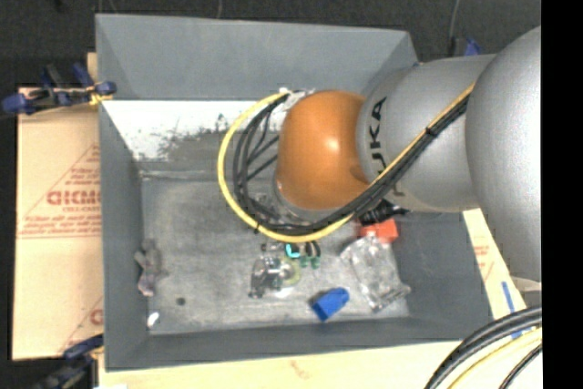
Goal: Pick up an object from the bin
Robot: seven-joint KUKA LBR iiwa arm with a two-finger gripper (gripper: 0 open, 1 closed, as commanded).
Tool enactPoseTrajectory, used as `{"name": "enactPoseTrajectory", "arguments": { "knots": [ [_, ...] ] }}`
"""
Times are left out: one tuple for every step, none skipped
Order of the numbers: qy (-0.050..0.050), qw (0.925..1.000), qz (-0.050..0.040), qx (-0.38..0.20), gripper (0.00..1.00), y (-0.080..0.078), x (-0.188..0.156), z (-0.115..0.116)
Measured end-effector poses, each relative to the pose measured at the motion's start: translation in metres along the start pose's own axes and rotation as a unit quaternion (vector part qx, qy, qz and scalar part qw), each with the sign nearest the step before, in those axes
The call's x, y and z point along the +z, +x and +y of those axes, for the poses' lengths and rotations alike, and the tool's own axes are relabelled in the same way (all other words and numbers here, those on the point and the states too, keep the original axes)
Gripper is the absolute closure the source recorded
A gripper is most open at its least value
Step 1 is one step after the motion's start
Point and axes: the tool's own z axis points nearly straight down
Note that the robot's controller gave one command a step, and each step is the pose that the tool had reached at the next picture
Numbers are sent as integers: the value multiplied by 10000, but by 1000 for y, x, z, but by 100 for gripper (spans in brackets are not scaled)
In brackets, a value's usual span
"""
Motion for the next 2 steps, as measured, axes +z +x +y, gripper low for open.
{"name": "enactPoseTrajectory", "arguments": {
  "knots": [
    [-6, 9932, -62, -1165, 0, -27, 64, -61],
    [-7, 9934, -117, -1142, 100, -31, 61, -60]
  ]
}}
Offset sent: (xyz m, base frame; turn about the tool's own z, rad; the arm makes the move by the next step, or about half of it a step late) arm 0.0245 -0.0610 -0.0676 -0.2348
